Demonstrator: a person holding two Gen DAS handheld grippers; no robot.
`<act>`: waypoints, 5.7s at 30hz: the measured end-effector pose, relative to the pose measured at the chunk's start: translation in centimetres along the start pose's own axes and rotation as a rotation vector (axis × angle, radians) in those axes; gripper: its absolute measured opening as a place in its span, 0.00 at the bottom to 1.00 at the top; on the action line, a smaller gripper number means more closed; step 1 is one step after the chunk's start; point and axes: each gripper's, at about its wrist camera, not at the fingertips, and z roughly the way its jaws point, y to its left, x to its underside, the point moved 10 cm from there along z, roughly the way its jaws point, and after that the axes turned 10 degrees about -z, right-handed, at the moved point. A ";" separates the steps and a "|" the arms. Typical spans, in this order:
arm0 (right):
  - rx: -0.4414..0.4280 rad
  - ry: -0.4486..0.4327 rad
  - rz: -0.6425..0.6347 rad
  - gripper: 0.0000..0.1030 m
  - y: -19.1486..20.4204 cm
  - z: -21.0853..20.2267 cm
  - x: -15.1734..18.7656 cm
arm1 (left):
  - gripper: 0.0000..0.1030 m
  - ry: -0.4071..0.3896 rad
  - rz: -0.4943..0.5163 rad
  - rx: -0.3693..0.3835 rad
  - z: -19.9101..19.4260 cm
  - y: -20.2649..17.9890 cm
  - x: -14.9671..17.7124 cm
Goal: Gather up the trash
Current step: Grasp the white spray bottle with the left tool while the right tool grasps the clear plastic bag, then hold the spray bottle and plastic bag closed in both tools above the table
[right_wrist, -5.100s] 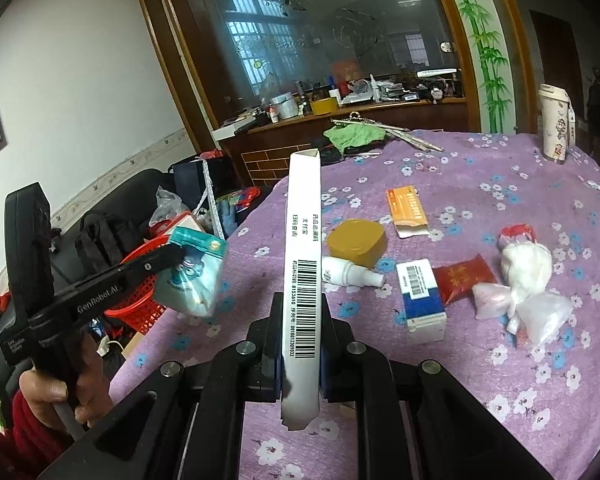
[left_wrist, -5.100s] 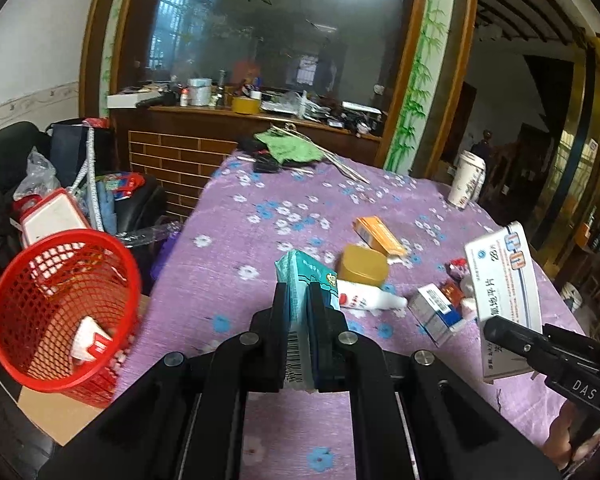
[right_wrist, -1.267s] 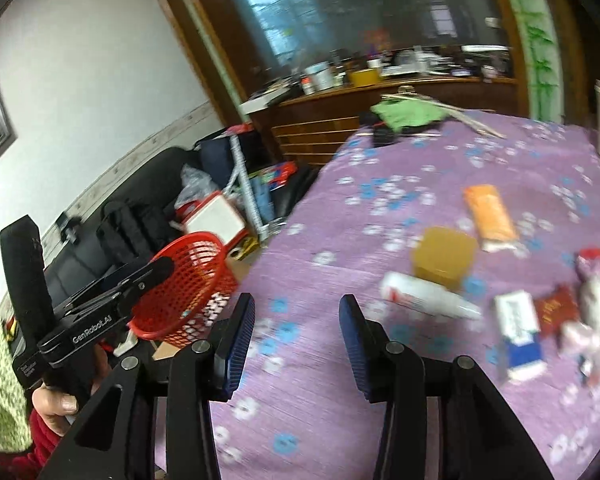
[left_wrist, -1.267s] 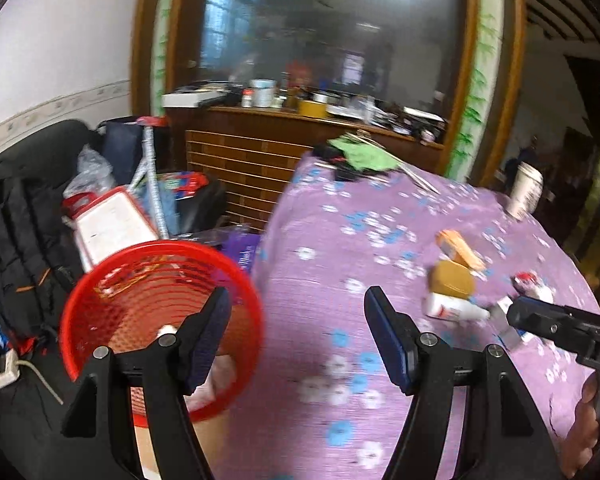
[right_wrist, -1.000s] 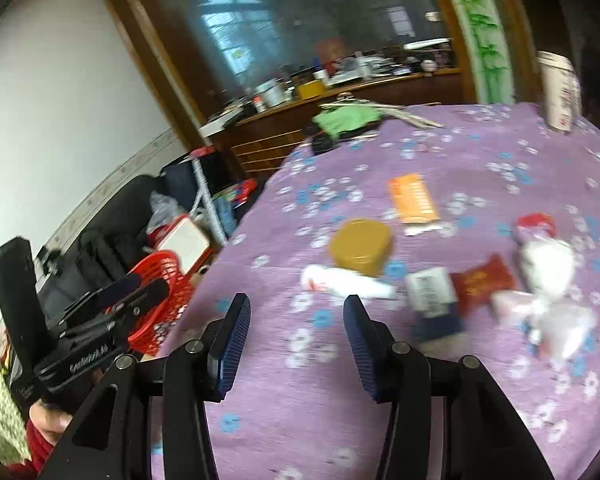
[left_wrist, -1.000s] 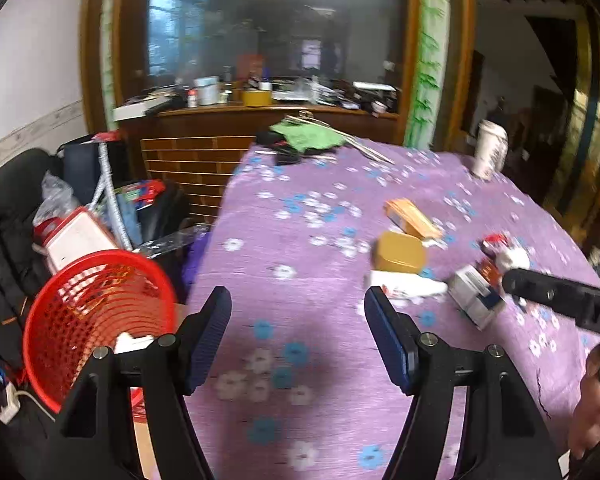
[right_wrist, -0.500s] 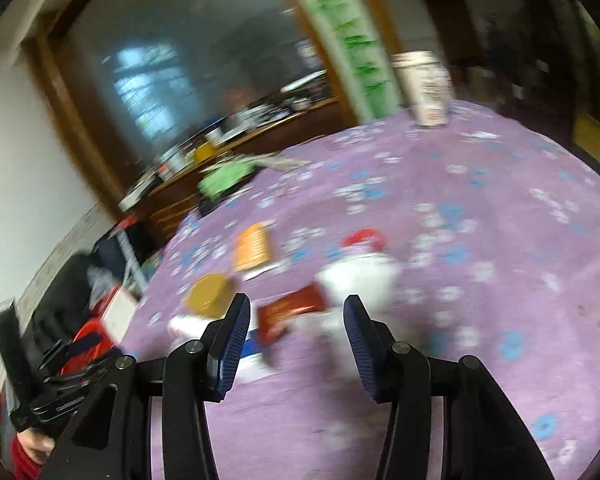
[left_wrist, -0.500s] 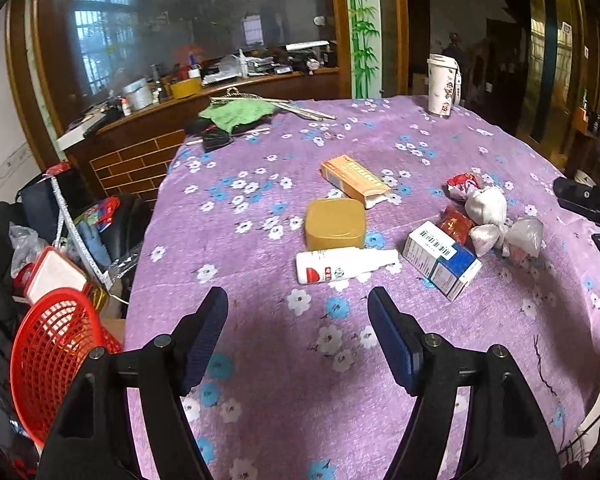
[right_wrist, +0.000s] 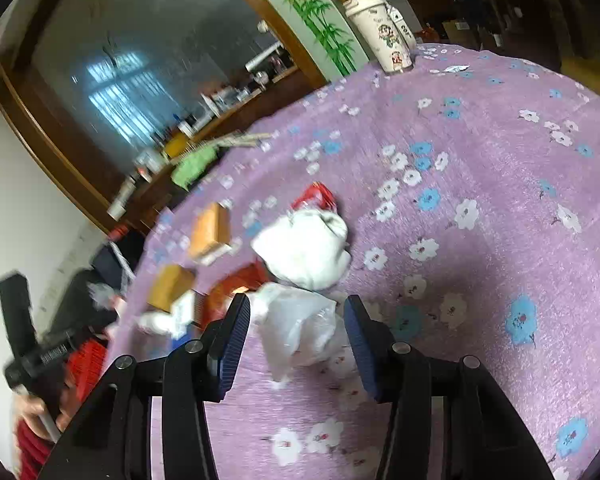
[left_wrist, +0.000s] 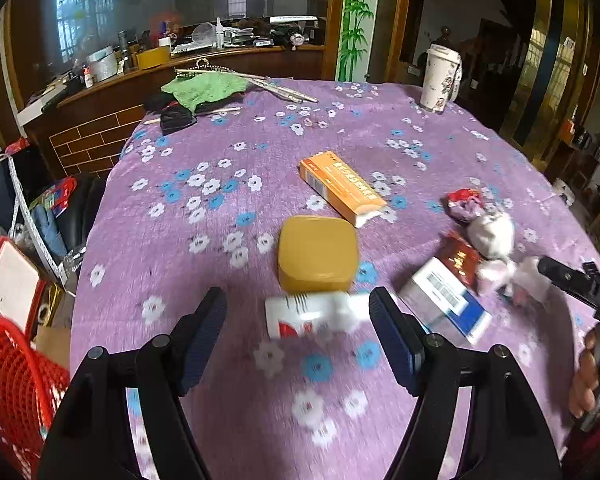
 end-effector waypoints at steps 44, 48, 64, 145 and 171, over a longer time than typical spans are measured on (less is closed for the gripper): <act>0.049 -0.071 -0.212 0.26 3.3 -0.3 -0.1 | 0.28 -0.076 0.050 0.100 0.8 -5.8 3.7; 0.069 -0.121 -0.259 0.26 4.2 -1.2 -0.6 | 0.28 -0.165 0.043 0.071 -0.4 -5.6 2.7; 0.077 -0.146 -0.282 0.26 4.5 -1.6 -1.0 | 0.28 -0.182 -0.018 0.045 0.3 -2.8 1.4; 0.035 -0.164 -0.301 0.26 5.3 -2.3 -0.8 | 0.28 -0.238 -0.031 0.029 -2.3 -6.1 4.0; 0.037 -0.163 -0.291 0.26 5.1 -2.4 -0.8 | 0.28 -0.243 -0.028 0.022 -2.3 -6.2 4.0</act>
